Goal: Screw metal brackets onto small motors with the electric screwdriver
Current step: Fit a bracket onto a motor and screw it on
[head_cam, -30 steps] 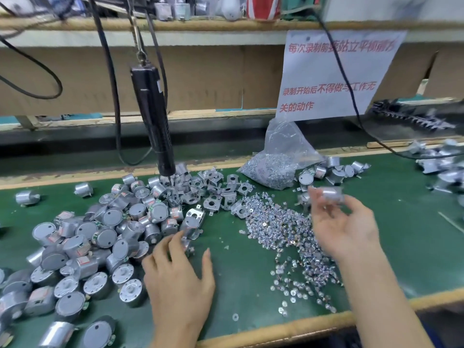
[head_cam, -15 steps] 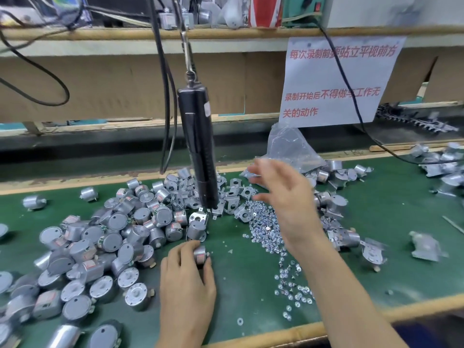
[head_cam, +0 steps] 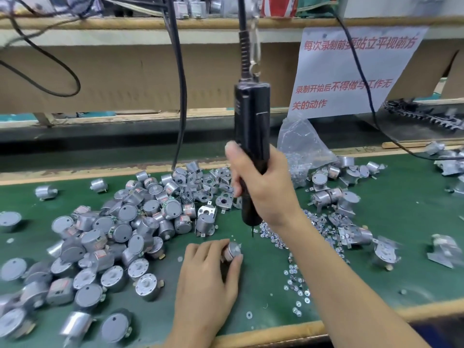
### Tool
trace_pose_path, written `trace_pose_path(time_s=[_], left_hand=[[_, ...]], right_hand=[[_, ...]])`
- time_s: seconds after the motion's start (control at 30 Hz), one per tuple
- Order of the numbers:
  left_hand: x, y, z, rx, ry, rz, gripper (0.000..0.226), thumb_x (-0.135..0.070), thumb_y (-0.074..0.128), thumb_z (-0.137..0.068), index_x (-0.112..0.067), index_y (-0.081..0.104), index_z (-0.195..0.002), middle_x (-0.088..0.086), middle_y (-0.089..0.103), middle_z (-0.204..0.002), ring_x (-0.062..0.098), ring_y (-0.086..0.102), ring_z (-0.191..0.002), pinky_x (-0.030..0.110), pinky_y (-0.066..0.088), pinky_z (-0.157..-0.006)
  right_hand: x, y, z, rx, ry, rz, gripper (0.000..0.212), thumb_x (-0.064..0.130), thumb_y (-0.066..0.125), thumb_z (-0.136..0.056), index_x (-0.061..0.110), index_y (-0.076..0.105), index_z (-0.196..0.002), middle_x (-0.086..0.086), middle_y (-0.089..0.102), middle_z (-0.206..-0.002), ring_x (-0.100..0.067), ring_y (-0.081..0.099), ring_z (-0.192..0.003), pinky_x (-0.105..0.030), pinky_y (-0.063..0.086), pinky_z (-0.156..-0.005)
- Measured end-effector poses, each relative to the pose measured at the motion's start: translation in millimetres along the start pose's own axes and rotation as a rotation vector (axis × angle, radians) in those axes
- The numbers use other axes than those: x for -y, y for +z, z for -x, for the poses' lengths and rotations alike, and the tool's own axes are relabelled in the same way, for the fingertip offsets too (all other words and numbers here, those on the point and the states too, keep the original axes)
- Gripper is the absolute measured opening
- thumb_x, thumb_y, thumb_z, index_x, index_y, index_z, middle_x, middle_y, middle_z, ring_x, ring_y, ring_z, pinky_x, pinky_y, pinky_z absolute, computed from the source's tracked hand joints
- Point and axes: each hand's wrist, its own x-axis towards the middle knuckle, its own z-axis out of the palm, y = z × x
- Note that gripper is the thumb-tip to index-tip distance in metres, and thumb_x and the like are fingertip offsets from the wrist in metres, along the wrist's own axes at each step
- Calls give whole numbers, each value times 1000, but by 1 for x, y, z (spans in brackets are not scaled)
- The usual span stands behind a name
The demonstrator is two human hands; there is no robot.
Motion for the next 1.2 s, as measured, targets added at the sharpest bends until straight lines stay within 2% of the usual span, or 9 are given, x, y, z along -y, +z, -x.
trace_pose_path(time_s=[0.07, 0.13, 0.3, 0.37, 0.5, 0.67, 0.73, 0.87, 1.2], left_hand=[[2, 1, 1, -10, -65, -66, 25, -39, 76, -80, -24, 68, -98, -10, 61, -94, 16, 43, -85, 26, 39, -78], [3, 2, 2, -26, -126, -118, 27, -42, 80, -75, -24, 69, -92, -5, 57, -88, 19, 43, -84, 29, 39, -76], [1, -1, 1, -13, -200, -148, 31, -48, 81, -72, -22, 68, -85, -4, 56, -73, 25, 48, -74, 37, 45, -67], [-1, -3, -1, 9, -242, -133, 35, -55, 75, -74, -26, 64, -90, -11, 59, -71, 24, 51, -78, 37, 42, -69], [-7, -8, 0, 21, -241, -58, 41, -52, 57, -73, -34, 61, -109, -19, 58, -73, 16, 54, -85, 36, 39, -73], [-7, -9, -3, -10, -278, -54, 23, -52, 67, -76, -34, 58, -86, -18, 49, -63, 14, 51, -74, 34, 28, -66], [-5, -8, -3, -12, -305, -42, 28, -56, 68, -76, -33, 56, -88, -18, 48, -66, 14, 52, -76, 34, 27, -68], [-7, -8, -3, 9, -272, -78, 39, -57, 52, -73, -35, 63, -102, -18, 49, -73, 14, 54, -81, 34, 32, -69], [-7, -8, -4, 28, -295, -73, 25, -54, 54, -73, -36, 60, -89, -18, 50, -70, 10, 50, -78, 34, 29, -69]], right_hand=[[-4, -2, -2, 15, 31, -105, 80, 70, 69, -82, -8, 50, -85, -11, 50, -61, -25, 47, -48, -35, 43, -48], [-13, -3, -5, 31, 53, -150, 91, 84, 61, -74, -6, 49, -80, -6, 51, -59, -20, 47, -45, -28, 41, -46], [-35, 7, -4, 42, 121, -230, 74, 98, 47, -66, 26, 63, -72, -1, 53, -61, -19, 46, -46, -30, 40, -46], [-39, 14, -6, 30, 129, -239, 71, 99, 43, -66, 32, 64, -69, -1, 53, -61, -19, 45, -47, -31, 39, -47], [-43, 28, -12, 11, 115, -267, 74, 98, 41, -68, 27, 61, -69, -5, 52, -60, -20, 45, -45, -33, 37, -49], [-49, 40, -15, 6, 108, -284, 79, 97, 41, -70, 19, 58, -71, -5, 52, -59, -19, 45, -45, -31, 38, -47], [-51, 43, -15, -11, 106, -275, 79, 96, 41, -71, 19, 58, -69, -5, 52, -59, -18, 45, -45, -31, 39, -47], [-53, 46, -16, -23, 114, -310, 79, 96, 43, -71, 19, 58, -68, -4, 52, -58, -18, 45, -45, -31, 39, -47], [-55, 50, -16, -34, 126, -327, 73, 96, 45, -71, 24, 62, -66, -3, 54, -59, -19, 46, -45, -29, 39, -47]])
